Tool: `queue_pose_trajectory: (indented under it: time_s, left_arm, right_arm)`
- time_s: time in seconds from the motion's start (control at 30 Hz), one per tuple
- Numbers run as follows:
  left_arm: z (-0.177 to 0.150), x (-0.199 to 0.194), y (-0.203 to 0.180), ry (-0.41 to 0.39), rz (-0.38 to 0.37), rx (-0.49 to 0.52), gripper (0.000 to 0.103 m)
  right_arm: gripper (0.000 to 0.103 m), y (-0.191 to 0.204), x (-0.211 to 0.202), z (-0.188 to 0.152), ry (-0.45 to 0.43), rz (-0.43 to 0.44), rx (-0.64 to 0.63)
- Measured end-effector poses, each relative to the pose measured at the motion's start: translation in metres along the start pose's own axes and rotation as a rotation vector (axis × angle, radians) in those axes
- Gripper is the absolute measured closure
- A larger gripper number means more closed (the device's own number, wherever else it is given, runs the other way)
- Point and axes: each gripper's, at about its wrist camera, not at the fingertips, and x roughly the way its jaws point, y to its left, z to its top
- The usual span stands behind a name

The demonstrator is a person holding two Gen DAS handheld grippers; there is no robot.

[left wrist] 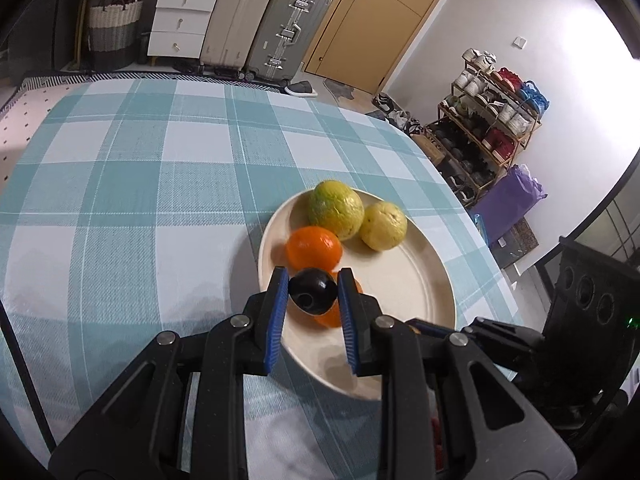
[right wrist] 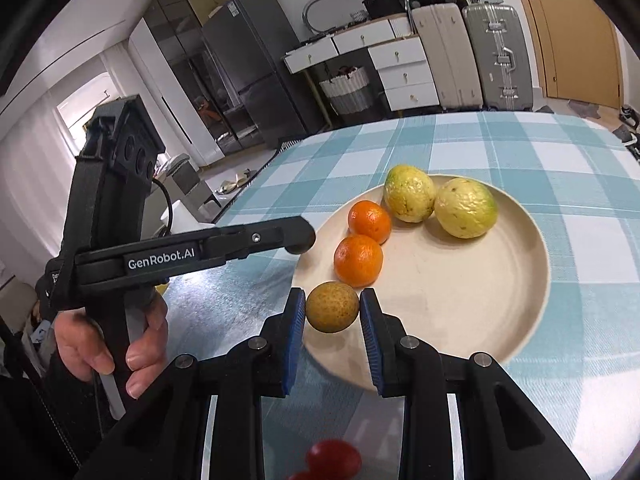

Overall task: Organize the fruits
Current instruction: 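Carry the plum and brown fruit over the cream plate and open both tools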

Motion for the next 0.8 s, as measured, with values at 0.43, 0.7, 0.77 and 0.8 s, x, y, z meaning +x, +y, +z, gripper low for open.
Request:
queue_pose_trajectory:
  time_s: [0.43,0.7,0.77,0.8]
  left_arm:
    - [0.011,0.017,0.006,0.005,-0.012,-0.006,0.081]
    - [0.004,-0.006,0.003,-0.02,0.019,-0.015,0.081]
    - [0.0,-0.012,-0.001,-0.025,0.027,-0.009,0.08]
    - [-0.003,-0.016,-0.003,-0.027,0.035,-0.006,0.079]
  right_arm:
    - [0.075,0.002,0.025,0.003,0.036,0.017,-0.005]
    - [0.049,0.009,0.016,0.002,-0.021,-0.007,-0.046]
    - [0.048,0.005,0.007,0.001,-0.031,0.008,-0.029]
    - [0.048,0.002,0.003,0.0,-0.041,-0.001,-0.02]
